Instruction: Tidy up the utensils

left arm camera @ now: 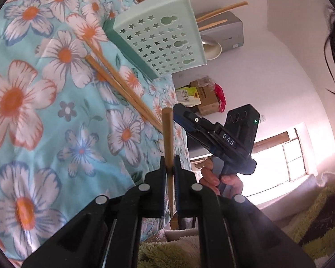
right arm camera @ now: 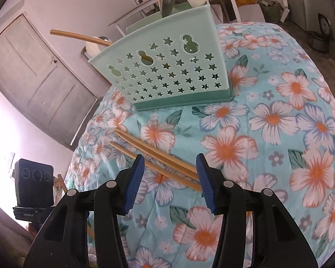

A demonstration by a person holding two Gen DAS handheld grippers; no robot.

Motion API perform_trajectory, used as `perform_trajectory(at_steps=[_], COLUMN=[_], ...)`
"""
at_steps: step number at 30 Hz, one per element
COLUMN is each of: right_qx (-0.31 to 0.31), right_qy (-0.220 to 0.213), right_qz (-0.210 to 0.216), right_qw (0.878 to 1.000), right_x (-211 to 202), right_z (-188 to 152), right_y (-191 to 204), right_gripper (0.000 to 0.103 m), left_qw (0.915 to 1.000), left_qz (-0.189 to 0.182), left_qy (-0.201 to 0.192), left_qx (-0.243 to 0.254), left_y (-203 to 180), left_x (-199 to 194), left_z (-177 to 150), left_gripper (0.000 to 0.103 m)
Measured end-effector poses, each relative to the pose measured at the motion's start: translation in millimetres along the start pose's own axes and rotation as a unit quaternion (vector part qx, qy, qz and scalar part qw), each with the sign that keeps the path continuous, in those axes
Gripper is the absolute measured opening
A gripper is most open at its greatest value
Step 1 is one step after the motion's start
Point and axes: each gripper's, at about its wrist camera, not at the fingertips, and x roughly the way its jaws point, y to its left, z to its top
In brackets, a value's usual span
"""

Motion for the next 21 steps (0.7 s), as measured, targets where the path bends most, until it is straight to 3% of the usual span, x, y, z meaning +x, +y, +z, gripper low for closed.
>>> perform_trajectory(at_steps=[9,21], right_qx=[0.02,0.028], right_qy=[-0.003,-0.005], right_qz=[0.002,0.006], right_qw=[1.0,1.0], right_x=[4,7], right_z=[5,3], right_y=[-14,-19], right_gripper=[0.047,0.047], left_qw=[0.9996,0.9996], left_qz=[-0.005,0.001], left_qy=[0.026,0.027], left_qx=[0.01,0.0], left_y=[2,10], left_x=[12,14], left_z=[-2,-2], left_gripper=[0.006,0.006])
